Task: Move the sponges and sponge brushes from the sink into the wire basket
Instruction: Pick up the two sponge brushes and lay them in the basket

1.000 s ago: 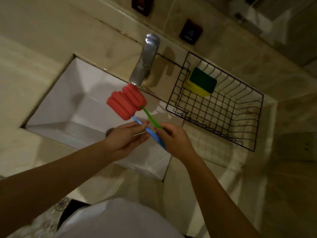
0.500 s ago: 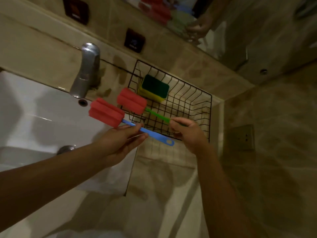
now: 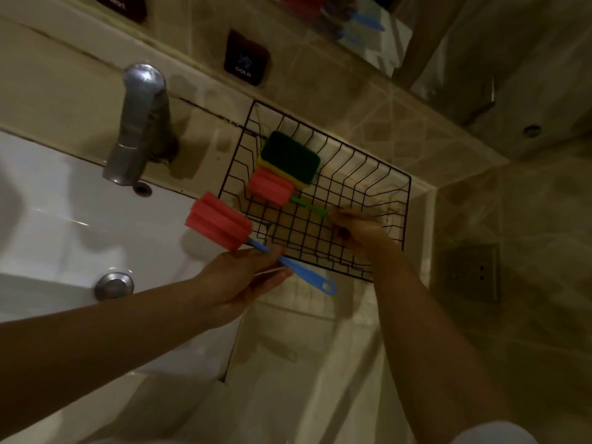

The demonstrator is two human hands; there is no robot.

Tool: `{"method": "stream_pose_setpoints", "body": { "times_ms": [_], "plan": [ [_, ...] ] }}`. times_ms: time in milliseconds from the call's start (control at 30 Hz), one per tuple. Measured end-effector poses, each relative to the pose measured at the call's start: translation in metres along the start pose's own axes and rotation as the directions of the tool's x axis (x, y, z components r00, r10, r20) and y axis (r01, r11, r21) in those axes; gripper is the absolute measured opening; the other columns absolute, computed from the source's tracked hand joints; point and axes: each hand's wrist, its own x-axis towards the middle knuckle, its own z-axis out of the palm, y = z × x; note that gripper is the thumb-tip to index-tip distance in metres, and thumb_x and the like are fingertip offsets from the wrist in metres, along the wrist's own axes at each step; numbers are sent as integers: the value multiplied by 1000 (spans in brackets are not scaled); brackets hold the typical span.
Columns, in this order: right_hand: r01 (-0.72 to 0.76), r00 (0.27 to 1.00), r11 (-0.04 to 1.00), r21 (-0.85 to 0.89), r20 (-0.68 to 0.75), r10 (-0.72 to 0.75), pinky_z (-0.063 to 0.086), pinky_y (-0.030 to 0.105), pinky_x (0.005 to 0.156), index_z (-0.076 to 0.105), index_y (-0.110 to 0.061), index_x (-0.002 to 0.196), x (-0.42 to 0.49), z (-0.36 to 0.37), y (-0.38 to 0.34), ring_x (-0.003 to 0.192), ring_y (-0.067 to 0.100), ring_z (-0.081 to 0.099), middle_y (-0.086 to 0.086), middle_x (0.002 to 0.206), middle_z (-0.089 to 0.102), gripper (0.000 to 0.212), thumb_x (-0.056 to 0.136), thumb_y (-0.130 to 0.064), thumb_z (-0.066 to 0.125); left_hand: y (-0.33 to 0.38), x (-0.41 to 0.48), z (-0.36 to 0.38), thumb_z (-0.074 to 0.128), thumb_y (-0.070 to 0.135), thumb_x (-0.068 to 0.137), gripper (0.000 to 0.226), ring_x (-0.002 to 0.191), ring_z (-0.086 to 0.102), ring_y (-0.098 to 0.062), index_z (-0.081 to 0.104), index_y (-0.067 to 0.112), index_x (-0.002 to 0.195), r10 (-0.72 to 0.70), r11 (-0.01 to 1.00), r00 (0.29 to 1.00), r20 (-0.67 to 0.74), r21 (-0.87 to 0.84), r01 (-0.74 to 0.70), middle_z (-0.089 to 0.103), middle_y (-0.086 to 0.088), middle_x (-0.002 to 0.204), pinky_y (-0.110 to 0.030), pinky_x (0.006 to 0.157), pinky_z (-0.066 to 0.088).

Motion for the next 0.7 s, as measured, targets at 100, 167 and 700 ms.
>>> {"method": "stream_pose_setpoints", "body": {
  "times_ms": [100, 167, 700],
  "plan": [
    [-35, 985, 979, -201, -170, 0, 51, 29, 54, 65, -4, 106, 19, 10, 0, 59, 17, 58, 7, 78, 65, 36, 81, -27, 76, 1, 4, 0, 73, 13, 71, 24, 83, 73, -21, 72, -4, 87, -25, 1000, 1000, 18, 13, 25, 75, -20, 95, -22, 61, 59],
    [-20, 960, 902, -431, -259, -102, 49, 27, 56, 58, -9, 114, 24, 15, -1, 68, 19, 59, 6, 91, 63, 50, 79, -41, 74, 2, 7, 1, 73, 13, 71, 22, 85, 73, -21, 73, -3, 85, -35, 999, 998, 42, 28, 34, 75, -20, 98, -23, 64, 59],
    [418, 837, 808, -416, 521, -165, 54, 20, 65, 74, -31, 98, -94, 29, -32, 76, 10, 67, 0, 91, 74, 13, 89, -32, 64, 26, 24, 30, 59, 12, 88, 14, 85, 71, -16, 70, 4, 92, 96, 984, 991, 95, 142, -109, 75, -11, 94, -21, 67, 59]
  ]
}}
